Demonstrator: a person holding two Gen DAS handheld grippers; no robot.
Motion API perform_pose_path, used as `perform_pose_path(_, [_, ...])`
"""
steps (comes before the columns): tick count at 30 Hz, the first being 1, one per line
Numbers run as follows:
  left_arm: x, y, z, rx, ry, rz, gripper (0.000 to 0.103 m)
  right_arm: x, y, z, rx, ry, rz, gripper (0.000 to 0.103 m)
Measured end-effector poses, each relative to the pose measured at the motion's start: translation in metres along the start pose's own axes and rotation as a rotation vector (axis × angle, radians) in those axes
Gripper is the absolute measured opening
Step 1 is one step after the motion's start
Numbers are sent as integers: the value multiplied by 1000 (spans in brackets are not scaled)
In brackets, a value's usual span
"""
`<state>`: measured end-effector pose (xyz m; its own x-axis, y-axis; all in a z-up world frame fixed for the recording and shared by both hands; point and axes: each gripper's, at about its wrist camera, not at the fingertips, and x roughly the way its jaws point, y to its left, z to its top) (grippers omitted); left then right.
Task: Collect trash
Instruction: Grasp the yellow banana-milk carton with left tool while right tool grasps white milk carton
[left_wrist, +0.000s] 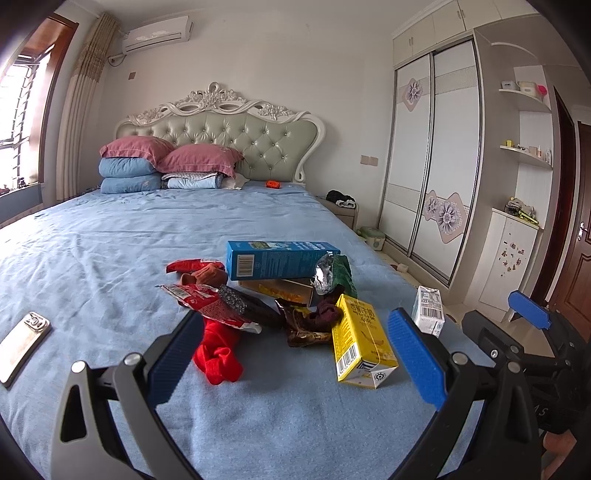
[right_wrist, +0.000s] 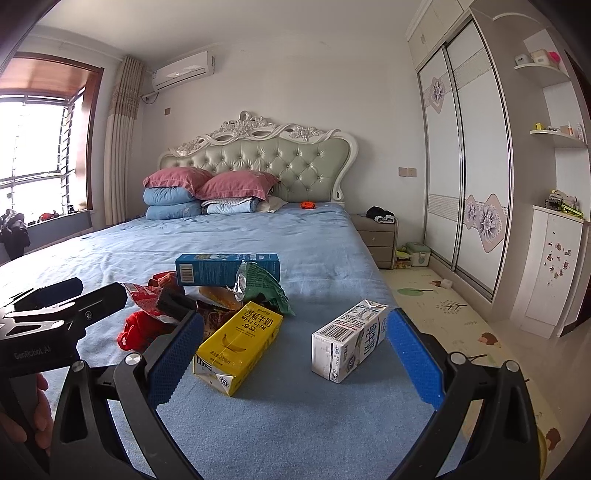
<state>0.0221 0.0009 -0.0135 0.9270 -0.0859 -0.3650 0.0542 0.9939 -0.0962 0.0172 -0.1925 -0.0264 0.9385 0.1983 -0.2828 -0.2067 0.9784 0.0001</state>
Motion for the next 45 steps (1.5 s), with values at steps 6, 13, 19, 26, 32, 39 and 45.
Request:
perform_pose_path(6, [11,-10,-4,15,28,-8,99,3,-13,-2,5,25,-21,95])
perform_pose_path(13, [36,-26,-10,19,107,-41,99,8,-36,-1,39,50,-12,95])
perform_pose_path(19, [64,-50,-19,74,198,-16,99,15,-51,2,31,77,-15,95])
perform_pose_path(26, [91,-70,-23,108,300,-10,99,28,-68,0,53,132,11,95])
perform_pose_path(32, [116,-81,-22,122,378,-24,99,43,-79,-2,67,196,30,95])
perform_pose_path(39, [144,-87,-25,119,466,-70,62,56,-85,-4,95,253,44,95])
perform_pose_path(45, [153,-82,-28,81,497,-110,51,66,-84,-3,113,290,52,95])
